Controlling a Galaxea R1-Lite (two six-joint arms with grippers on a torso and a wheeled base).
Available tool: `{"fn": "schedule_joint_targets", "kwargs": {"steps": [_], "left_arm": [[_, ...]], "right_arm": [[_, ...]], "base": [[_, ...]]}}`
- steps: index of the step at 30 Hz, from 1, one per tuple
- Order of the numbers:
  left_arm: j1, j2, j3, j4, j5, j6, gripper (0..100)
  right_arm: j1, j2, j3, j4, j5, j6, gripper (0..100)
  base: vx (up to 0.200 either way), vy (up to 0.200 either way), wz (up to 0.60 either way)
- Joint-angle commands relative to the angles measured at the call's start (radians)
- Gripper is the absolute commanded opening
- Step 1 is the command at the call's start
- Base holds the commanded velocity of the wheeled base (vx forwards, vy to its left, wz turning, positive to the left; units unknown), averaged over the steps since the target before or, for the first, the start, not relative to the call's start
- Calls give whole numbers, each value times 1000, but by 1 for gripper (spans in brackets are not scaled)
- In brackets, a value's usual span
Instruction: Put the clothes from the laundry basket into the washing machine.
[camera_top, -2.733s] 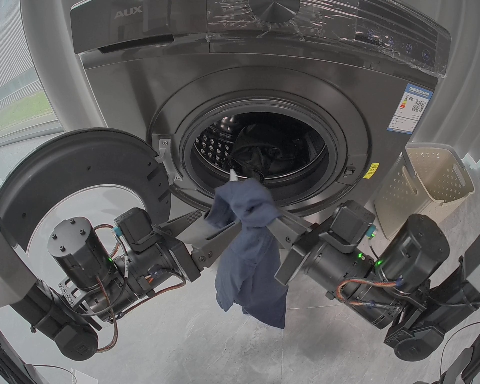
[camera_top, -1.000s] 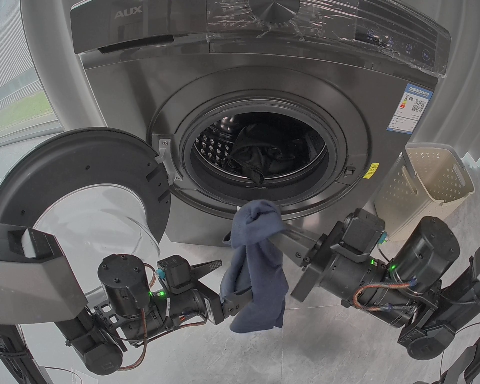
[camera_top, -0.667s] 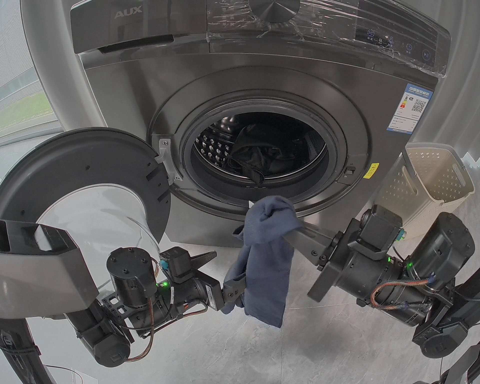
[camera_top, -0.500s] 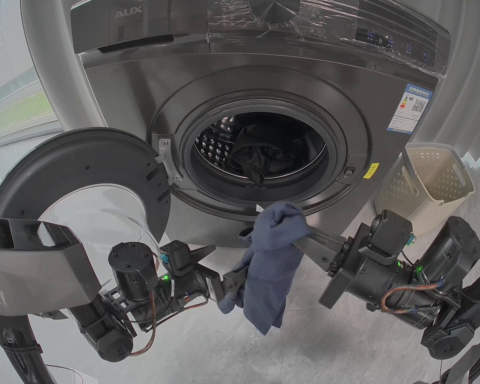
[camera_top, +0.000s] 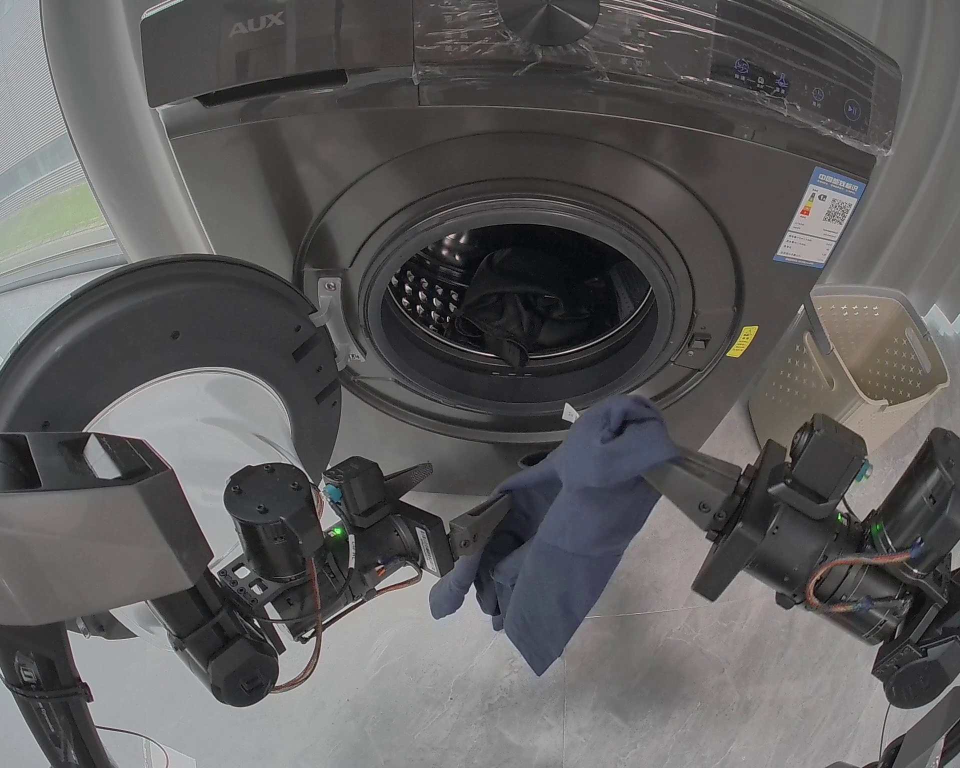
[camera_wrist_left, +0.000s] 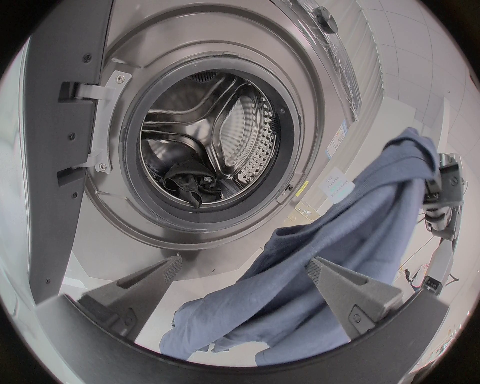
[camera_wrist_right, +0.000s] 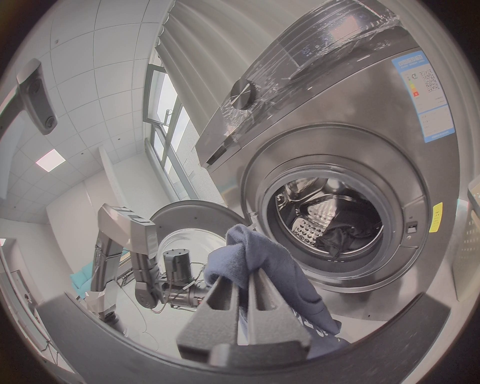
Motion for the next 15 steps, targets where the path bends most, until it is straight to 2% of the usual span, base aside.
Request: {"fn": "schedule_joint_targets", "kwargs": {"steps": [1,8,15], "left_arm": [[-5,2,11,-2,-2,12,100],[-34,1,28,-2,-8,17,100],[-28,11,-10,-2,-6,17,100]], "right_arm": [[-57,4,-28,-3,-2,1,0],[-58,10,-88,1,-8,3,0],[-47,2,-42,-3,-3,1,0]], "base": [[0,0,0],[0,0,0],[0,0,0]]}}
